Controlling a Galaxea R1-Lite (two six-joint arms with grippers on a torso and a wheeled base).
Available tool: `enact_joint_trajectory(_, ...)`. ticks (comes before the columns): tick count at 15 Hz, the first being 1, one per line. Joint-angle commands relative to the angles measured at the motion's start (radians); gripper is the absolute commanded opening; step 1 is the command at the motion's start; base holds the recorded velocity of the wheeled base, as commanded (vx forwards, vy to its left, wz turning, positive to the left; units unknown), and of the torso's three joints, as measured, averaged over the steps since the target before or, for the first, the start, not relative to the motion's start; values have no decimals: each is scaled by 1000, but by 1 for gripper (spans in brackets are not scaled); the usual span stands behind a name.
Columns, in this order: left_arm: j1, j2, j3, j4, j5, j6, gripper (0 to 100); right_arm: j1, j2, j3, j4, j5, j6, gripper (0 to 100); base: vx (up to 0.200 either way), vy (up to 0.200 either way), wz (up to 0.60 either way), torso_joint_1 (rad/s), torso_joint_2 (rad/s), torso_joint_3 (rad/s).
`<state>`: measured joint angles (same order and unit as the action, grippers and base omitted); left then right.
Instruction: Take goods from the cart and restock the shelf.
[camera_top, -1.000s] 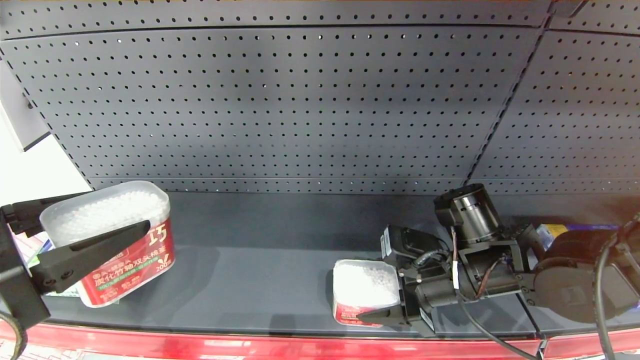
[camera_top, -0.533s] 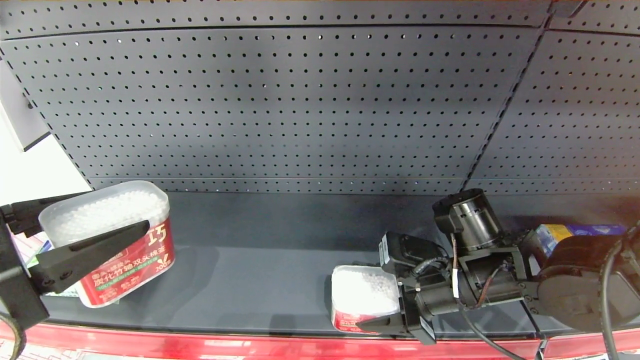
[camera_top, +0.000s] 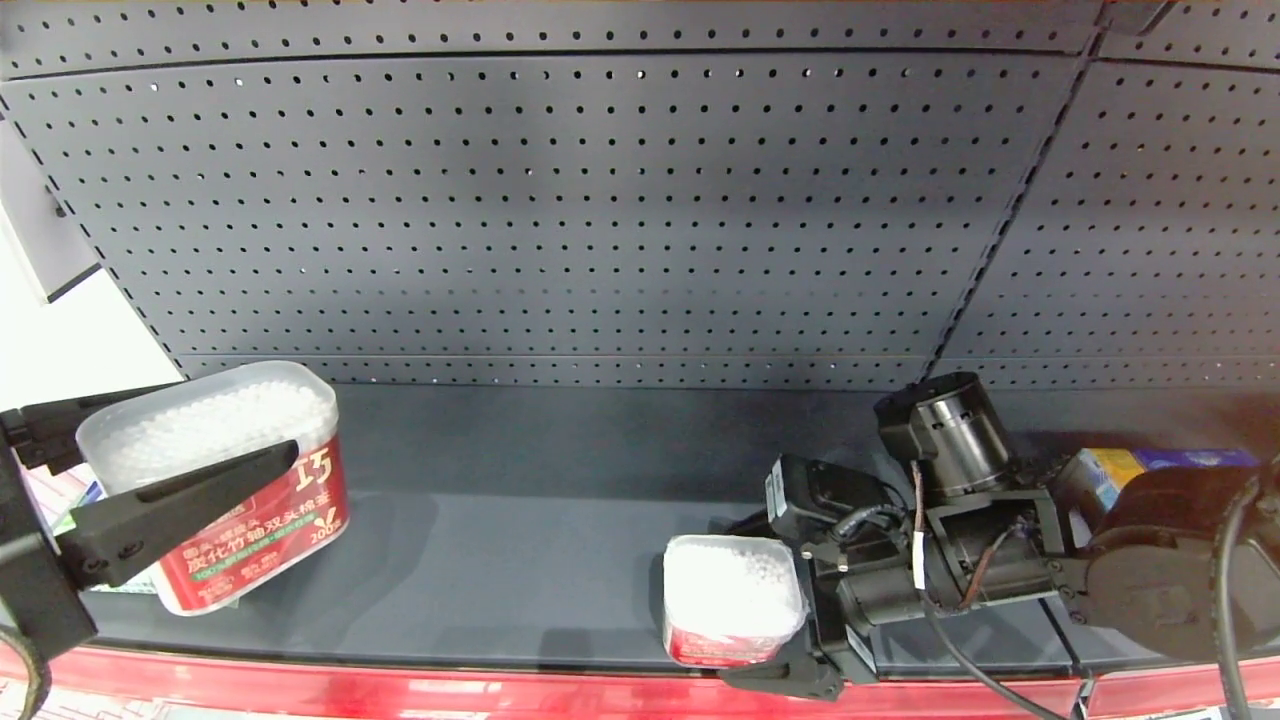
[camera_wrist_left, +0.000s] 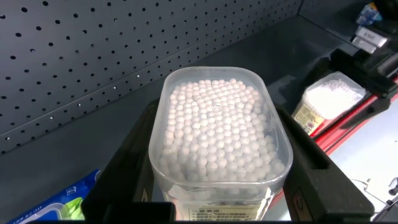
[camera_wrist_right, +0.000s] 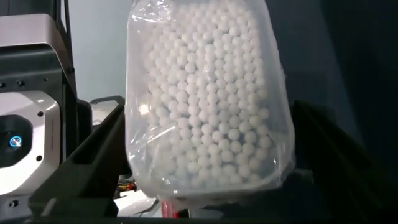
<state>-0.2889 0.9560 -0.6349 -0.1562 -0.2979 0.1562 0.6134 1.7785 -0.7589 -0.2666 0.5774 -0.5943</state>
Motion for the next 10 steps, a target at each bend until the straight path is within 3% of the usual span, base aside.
enact_joint_trajectory(1, -1, 0, 0, 0, 0, 0, 0, -12, -47, 36, 0, 2, -1, 100, 0, 0, 0, 0, 0, 0)
enact_joint_trajectory(5, -1, 7, -9, 1, -4, 2, 0, -61, -176, 125, 0, 5, -4, 100, 0, 0, 0, 0, 0, 0)
enact_joint_trajectory(10, -15, 18, -12, 0, 0, 5, 0, -146, -521, 305, 0, -24, 1, 100, 0, 0, 0, 0, 0, 0)
